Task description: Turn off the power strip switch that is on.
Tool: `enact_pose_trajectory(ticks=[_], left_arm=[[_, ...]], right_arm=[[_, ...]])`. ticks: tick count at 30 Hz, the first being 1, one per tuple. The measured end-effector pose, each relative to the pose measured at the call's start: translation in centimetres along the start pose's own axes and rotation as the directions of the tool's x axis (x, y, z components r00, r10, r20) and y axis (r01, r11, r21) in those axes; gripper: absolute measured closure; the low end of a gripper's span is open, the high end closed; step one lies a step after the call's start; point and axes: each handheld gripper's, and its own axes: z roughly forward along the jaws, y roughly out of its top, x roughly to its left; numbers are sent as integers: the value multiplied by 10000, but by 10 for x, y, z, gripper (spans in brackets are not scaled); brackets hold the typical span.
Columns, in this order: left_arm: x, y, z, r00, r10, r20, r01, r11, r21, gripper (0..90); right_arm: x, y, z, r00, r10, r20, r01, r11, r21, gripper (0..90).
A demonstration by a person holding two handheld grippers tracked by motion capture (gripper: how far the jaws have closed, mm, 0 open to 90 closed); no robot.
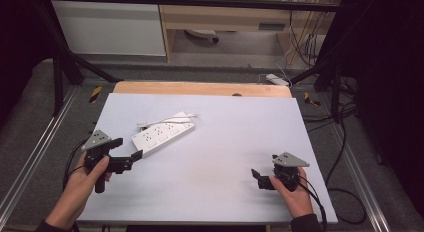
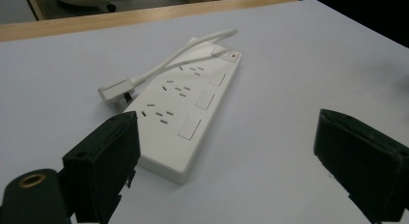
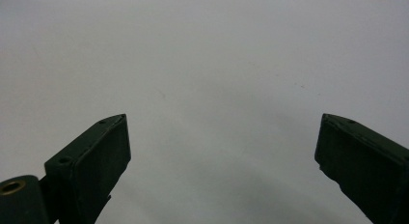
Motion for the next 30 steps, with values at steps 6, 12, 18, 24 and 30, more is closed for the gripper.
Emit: enact_pose_trajectory(ticks=[6,12,18,24,30], left_arm=[[3,-13,1,9998,-185,-101,187,9998,120,92],[6,-27,0,9987,-449,-232,454,9987,223,94],[7,-37,0,9981,-549,-287,558,9979,321,97],[3,-51,3,9978,-643,-164,652,9960,613,100],[-2,-60,1,9984,-521,-219,535,9962,694,100]], right_arm=[[0,0,0,10000,21,5,-21,10000,-14,58],[0,0,0,10000,7,1,-7,10000,-14,58],[0,0,0,10000,19,22,-19,10000,-16,58],[0,0,0,10000,19,69,-19,10000,-22,57],[-1,0,1,9998,-9,186,7,9999,118,57]])
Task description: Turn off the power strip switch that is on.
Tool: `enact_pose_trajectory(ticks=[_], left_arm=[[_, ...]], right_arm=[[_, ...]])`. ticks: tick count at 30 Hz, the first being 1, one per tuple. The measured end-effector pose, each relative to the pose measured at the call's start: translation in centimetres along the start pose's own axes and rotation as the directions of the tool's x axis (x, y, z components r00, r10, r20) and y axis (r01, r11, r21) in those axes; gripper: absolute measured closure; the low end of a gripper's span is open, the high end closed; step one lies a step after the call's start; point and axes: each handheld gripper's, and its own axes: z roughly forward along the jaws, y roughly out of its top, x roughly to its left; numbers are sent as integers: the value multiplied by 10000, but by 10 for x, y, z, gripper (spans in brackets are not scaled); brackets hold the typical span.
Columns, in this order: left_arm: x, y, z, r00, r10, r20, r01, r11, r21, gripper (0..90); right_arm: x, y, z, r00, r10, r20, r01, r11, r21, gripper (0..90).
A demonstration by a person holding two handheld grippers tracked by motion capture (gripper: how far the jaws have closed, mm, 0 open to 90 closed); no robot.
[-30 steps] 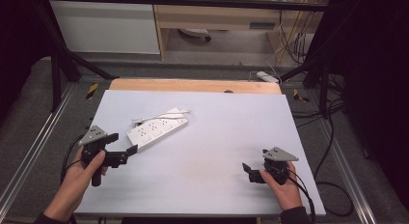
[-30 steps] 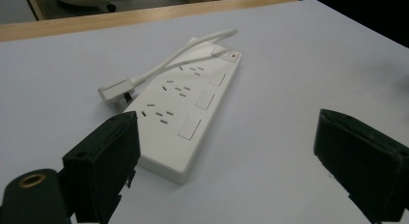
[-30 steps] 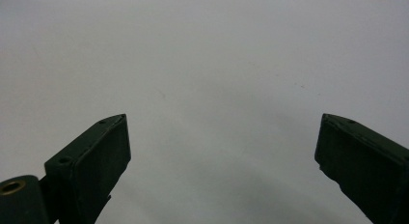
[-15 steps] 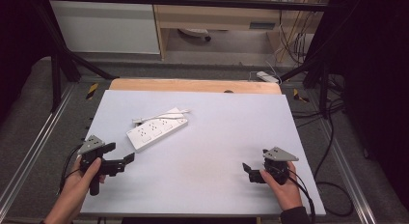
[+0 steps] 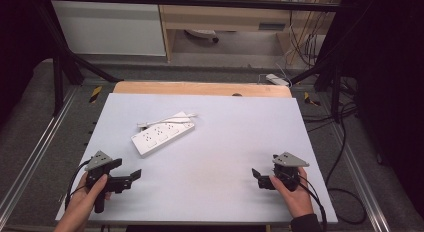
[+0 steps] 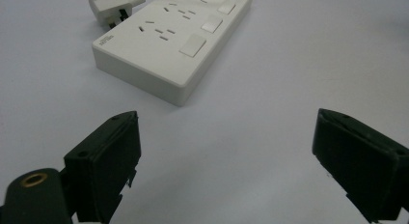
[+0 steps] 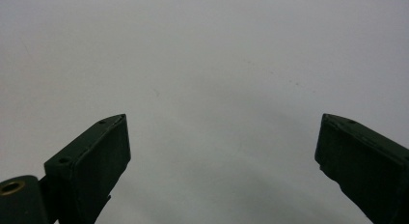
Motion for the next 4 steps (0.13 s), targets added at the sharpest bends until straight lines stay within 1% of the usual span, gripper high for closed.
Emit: enact_pose_trajectory(ticks=[2,4], left_arm=[[-1,-4,0,10000,-40,-4,40,10000,-6,100],[-3,-11,2,9999,-149,12,149,9998,144,101]], right_arm=[[-1,-1,2,9999,29,125,-31,9998,184,57],[-3,-3,6,9991,84,407,-106,9985,544,57]])
